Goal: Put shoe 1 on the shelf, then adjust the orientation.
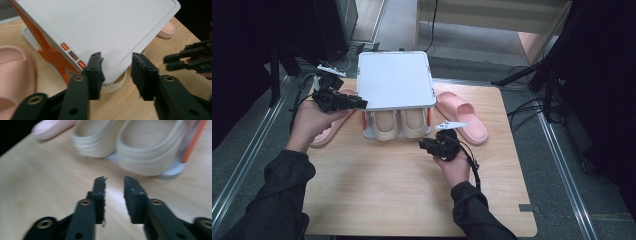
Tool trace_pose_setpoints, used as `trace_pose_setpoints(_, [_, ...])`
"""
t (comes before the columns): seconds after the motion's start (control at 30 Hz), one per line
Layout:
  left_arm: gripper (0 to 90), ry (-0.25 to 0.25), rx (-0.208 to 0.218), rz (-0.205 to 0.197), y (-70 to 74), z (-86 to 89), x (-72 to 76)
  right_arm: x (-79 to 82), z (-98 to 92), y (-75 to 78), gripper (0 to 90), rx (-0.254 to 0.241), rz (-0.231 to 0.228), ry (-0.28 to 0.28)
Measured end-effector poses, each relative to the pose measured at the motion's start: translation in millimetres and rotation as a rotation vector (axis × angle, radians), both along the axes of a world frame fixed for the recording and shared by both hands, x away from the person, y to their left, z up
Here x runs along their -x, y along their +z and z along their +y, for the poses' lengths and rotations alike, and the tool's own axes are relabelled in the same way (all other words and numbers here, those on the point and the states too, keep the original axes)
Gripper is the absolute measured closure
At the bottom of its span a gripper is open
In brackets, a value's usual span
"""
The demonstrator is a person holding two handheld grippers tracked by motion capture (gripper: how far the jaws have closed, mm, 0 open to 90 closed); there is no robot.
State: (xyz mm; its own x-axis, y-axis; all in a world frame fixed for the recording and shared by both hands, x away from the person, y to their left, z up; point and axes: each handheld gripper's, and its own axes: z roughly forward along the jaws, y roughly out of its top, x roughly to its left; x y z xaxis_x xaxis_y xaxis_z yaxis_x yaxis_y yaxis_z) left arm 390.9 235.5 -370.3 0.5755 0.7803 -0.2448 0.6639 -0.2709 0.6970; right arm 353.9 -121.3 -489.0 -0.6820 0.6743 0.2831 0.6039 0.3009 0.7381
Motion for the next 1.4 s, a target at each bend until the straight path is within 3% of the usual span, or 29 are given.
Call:
trace_pose_setpoints(0.1, [48.5, 0.018, -0.002, -0.014, 2.6, 5.0, 6.4, 16.3, -5.7, 4.8, 59.1, -0.037, 0.035, 0.076])
trace_pose_setpoints(0.17, [45.2, 0.03, 0.004, -0.016, 5.1, 10.2, 11.2, 30.8, -10.8, 8.3, 57.1, -0.042, 0.008, 0.116])
trace_pose_setpoints(0.23, [43.0, 0.04, 0.016, -0.019, 6.9, 14.9, 16.3, 40.2, -16.4, 11.1, 56.3, -0.032, -0.012, 0.131])
trace_pose_setpoints(0.4, [39.4, 0.039, 0.031, -0.023, 7.9, 22.8, 26.6, 49.0, -29.6, 13.7, 52.3, -0.067, -0.005, 0.134])
trace_pose_setpoints(0.5, [39.1, 0.041, 0.027, -0.019, 5.1, 28.4, 32.5, 54.2, -39.0, 15.5, 50.4, -0.063, -0.064, 0.16])
trace_pose_setpoints(0.87, [38.6, 0.107, 0.033, -0.036, -12.1, 54.6, 47.1, 50.7, -56.0, 20.3, 44.0, -0.054, -0.051, 0.144])
trace_pose_setpoints(1.2, [38.5, 0.136, 0.023, -0.017, -35.0, 71.1, 54.9, 43.6, -49.4, 12.6, 43.2, -0.017, -0.022, 0.166])
trace_pose_setpoints(1.4, [41.5, 0.152, 0.014, -0.01, -53.8, 81.2, 49.3, 40.8, -47.5, 12.8, 43.5, -0.014, -0.018, 0.162])
